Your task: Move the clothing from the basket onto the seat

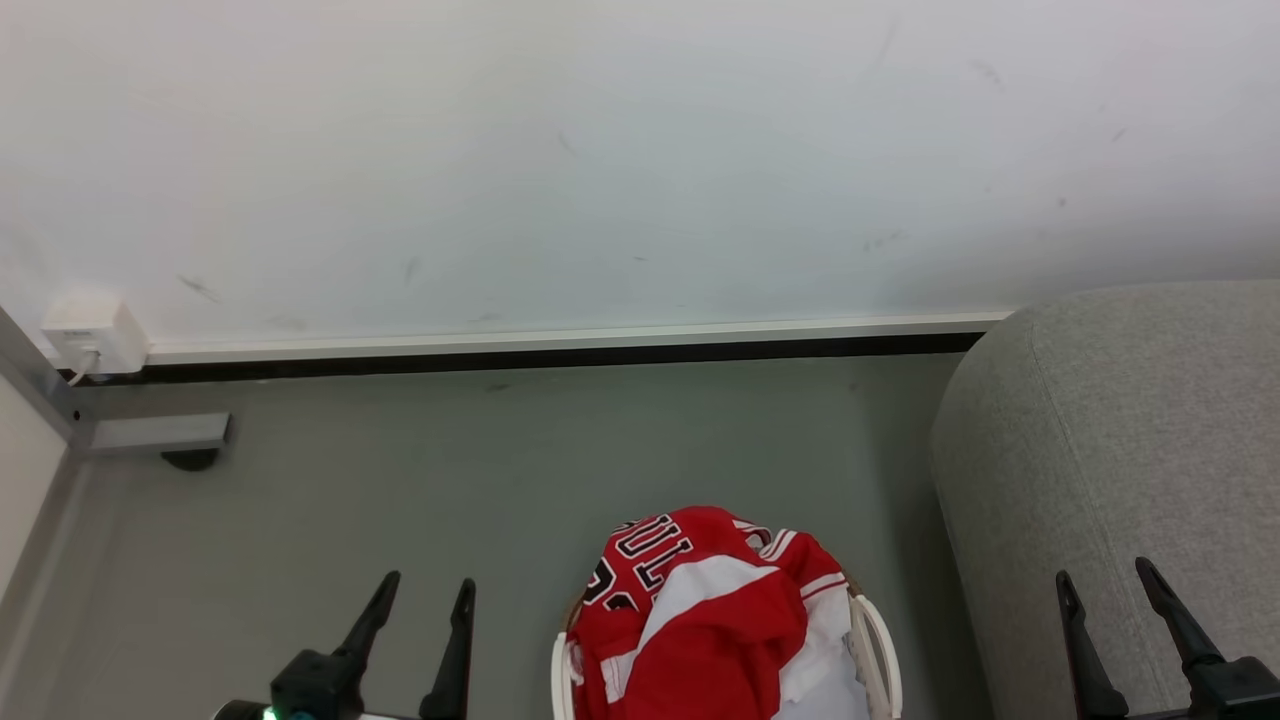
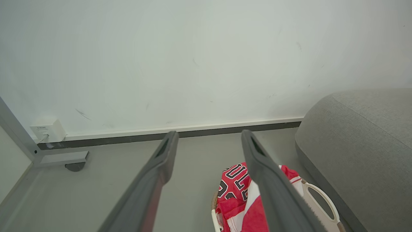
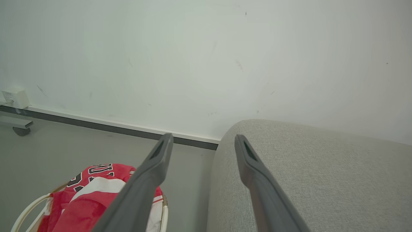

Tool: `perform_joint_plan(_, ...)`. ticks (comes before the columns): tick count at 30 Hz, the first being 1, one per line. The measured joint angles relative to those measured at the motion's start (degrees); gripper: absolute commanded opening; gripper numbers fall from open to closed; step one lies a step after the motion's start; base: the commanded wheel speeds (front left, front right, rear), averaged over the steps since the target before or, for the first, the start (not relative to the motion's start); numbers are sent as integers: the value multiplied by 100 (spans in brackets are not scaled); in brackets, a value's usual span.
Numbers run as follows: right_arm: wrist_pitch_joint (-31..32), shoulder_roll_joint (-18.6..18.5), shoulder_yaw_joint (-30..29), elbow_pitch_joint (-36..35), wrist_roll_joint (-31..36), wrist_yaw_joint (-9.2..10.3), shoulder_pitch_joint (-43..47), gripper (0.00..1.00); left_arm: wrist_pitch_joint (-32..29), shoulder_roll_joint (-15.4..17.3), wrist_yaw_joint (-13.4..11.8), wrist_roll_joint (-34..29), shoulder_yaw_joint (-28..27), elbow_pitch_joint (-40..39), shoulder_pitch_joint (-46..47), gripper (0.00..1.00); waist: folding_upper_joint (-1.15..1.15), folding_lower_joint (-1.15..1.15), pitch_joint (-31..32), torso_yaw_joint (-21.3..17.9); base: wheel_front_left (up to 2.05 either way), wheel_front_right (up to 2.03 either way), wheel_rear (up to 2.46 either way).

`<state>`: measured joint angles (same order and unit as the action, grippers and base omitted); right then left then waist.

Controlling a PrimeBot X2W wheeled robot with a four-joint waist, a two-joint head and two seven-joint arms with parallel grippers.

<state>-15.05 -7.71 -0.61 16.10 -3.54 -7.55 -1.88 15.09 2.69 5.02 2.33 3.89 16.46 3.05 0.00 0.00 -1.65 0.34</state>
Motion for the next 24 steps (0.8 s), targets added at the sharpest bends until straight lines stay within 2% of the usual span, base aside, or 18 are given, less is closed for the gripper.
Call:
perform_joint_plan(14,-10,67,221,-147,-81,0,-174,100,3,1,59,0,-45,18,73,100,0,0,-174,-377,0,0,0)
perform_joint_plan(24,-10,261,589,-491,-220,0,-684,100,4,23,158,-42,137,300,857,100,0,0,-815,-935,0,0,0)
